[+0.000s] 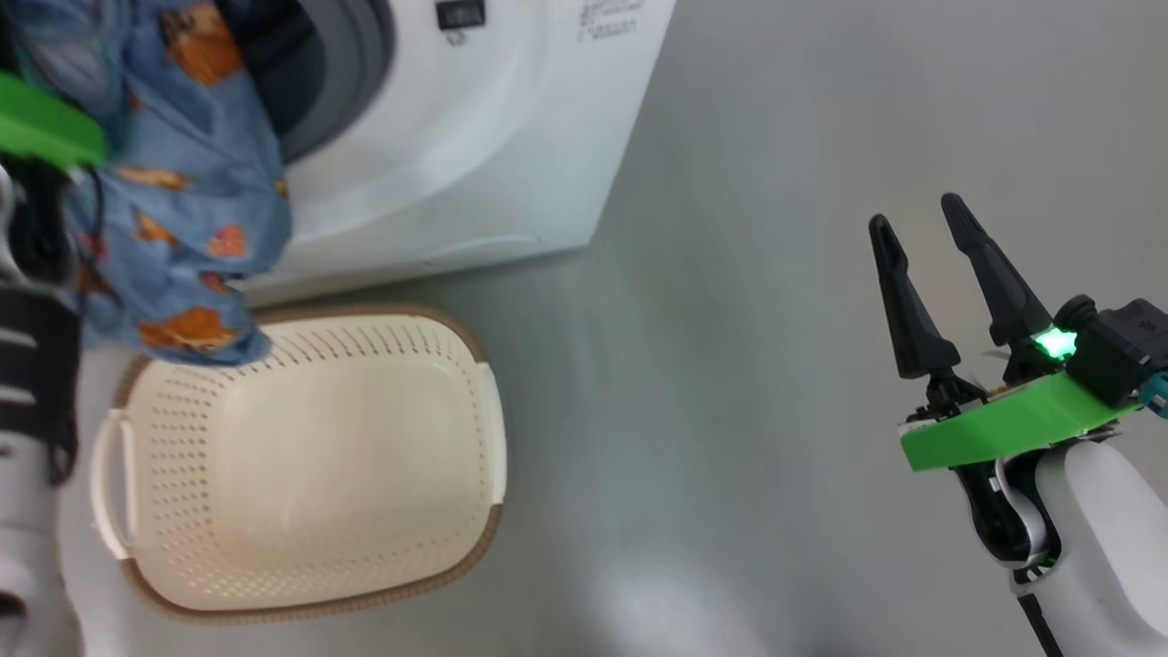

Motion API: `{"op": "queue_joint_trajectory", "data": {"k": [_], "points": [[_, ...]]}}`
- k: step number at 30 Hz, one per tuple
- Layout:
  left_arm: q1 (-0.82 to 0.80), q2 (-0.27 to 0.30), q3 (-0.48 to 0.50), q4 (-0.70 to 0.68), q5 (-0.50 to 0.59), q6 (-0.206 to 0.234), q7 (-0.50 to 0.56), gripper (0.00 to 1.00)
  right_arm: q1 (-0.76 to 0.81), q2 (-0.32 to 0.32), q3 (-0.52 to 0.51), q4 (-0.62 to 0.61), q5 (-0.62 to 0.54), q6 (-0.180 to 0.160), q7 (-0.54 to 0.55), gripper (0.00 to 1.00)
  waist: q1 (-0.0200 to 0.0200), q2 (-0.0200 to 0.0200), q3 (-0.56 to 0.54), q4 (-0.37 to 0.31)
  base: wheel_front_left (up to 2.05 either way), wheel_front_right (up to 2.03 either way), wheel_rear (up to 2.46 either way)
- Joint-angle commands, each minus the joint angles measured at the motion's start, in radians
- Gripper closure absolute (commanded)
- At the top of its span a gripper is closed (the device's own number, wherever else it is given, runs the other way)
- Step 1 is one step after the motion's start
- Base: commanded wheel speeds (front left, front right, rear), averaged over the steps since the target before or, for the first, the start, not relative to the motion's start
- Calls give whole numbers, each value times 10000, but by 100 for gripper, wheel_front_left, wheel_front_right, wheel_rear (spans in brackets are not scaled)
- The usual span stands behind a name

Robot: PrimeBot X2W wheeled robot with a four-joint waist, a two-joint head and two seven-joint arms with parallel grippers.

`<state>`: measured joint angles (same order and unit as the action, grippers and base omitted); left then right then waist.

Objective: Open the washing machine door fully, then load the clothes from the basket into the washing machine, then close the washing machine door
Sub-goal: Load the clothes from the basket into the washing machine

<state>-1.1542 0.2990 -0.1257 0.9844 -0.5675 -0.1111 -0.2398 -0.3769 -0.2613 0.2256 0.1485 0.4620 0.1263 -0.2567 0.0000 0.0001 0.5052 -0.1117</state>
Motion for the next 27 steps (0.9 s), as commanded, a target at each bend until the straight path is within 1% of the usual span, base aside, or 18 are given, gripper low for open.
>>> {"op": "queue_joint_trajectory", "data": {"k": [1, 5, 7, 10, 14, 15, 16, 17, 20, 23, 27], "points": [[-365, 561, 159, -118, 124, -37, -127, 100, -21, -38, 116, -284, -120, 44, -51, 0, 0, -1, 1366, -738, 0, 0, 0], [-1483, 683, 196, 413, 201, -32, -175, 100, -119, 118, 137, -352, -200, 44, -51, 0, 0, -1, 1830, -987, 0, 0, 0], [-1935, 709, 211, 441, 259, -52, -200, 100, -162, 173, 138, -389, -206, 44, -51, 0, 0, -1, 2005, -1078, 0, 0, 0], [-2370, 751, 532, -306, 459, -17, -213, 100, -215, 250, 94, -446, -236, 44, -51, 0, 0, -1, 2190, -1116, 0, 0, 0], [-2075, 682, 1162, -1526, 1079, 160, -217, 100, -344, 420, 143, -386, -275, 44, -51, 0, 0, -1, 2192, -1137, 0, 0, 0], [-1902, 609, 1306, -1576, 1169, 206, -217, 71, -376, 447, 174, -357, -273, 44, -51, 0, 0, -1, 2123, -1141, 0, 0, 0], [-1721, 521, 1391, -1451, 1234, 234, -217, 9, -390, 461, 196, -321, -270, 44, -51, 0, 0, -1, 2039, -1133, 0, 0, 0], [-1590, 445, 1420, -1257, 1300, 245, -217, 0, -389, 463, 207, -284, -269, 44, -51, 0, 0, -1, 1955, -1113, 0, 0, 0], [-1371, 300, 1450, -703, 1497, 316, -218, 0, -376, 429, 221, -191, -257, 44, -51, 0, 0, -1, 1690, -1021, 0, 0, 0], [-1059, 79, 1522, -253, 1553, 201, -218, 0, -398, 381, 267, -109, -215, 44, -51, 0, 0, -1, 1232, -864, 0, 0, 0], [-374, -58, 1635, -110, 1617, 61, -219, 0, -403, 374, 418, 47, -140, 44, -51, 0, 0, -1, 608, -672, 0, 0, 0]]}}
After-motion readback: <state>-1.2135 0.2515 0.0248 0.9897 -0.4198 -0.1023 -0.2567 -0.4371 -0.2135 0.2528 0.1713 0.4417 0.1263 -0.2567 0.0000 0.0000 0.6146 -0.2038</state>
